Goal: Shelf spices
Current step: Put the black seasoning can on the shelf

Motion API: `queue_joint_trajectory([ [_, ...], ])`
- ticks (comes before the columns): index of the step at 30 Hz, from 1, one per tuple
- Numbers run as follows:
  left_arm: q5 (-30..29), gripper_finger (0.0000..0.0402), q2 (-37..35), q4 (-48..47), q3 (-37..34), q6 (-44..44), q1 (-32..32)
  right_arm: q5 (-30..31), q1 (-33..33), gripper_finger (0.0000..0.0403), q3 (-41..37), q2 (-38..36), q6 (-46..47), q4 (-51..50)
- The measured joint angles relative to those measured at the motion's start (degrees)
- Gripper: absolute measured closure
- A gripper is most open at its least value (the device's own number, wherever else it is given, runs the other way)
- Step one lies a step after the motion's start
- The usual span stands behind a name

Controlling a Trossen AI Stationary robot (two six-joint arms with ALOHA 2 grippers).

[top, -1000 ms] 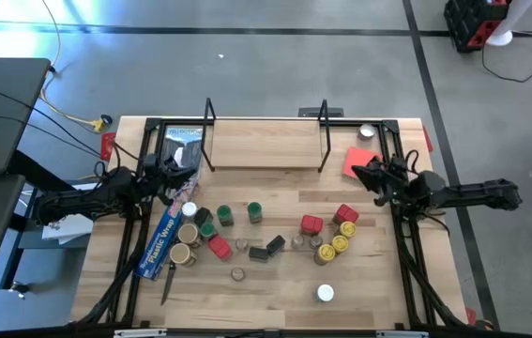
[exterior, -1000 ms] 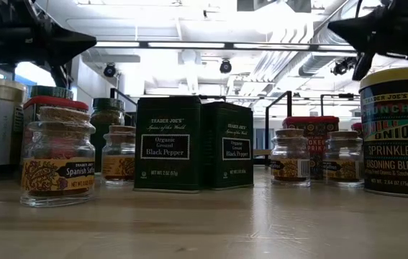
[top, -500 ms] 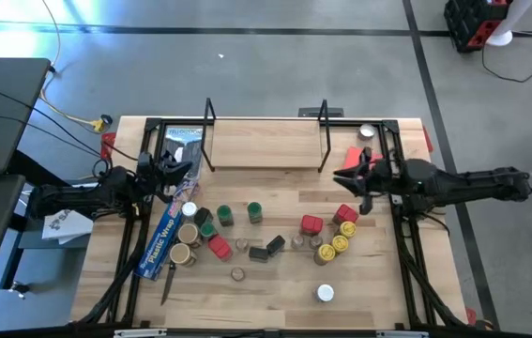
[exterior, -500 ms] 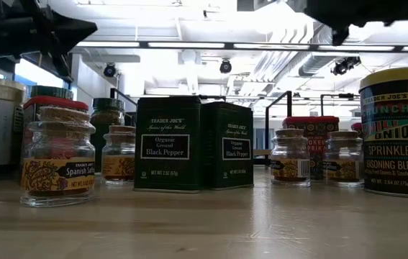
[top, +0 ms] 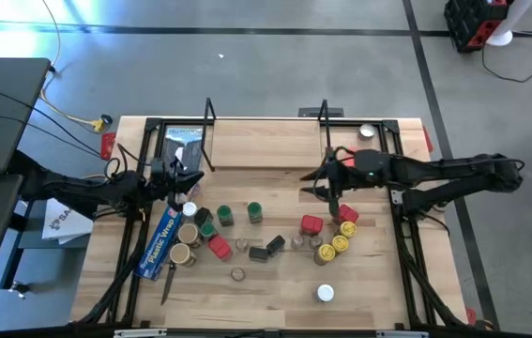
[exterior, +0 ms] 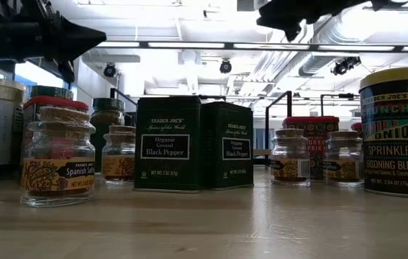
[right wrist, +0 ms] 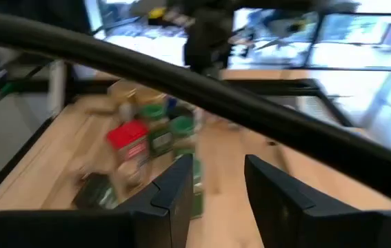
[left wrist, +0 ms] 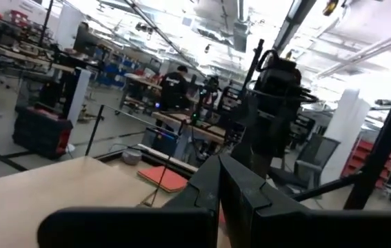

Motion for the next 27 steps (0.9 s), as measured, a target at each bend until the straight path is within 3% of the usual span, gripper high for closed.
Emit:
queue_joint_trajectory([
  [6, -9.13, 0.04, 3.8, 0.17, 1.55, 2.74, -4.63, -3.85, 1.37, 0.0276, 2.65, 4.81, -7.44, -0.17],
  [11, -10.34, 0.0401, 6.61, 0.16, 4.6, 3.04, -7.83, -3.79, 4.8, 0.0265, 5.37, 8.25, -8.81, -6.65],
  [18, -14.18, 0.0401, 11.09, 0.07, 7.82, 2.93, -11.37, -3.56, 10.46, 0.0202, 11.44, 14.82, -8.53, -15.74],
  [22, -16.3, 0.0401, 13.66, 0.13, 8.17, -0.29, -12.37, -3.52, 13.28, 0.0173, 15.51, 19.54, -6.83, -16.99],
  [27, -17.2, 0.0401, 17.09, 0.43, 8.2, -4.08, -13.08, -3.34, 15.49, 0.0165, 23.07, 27.55, -7.64, -21.69],
])
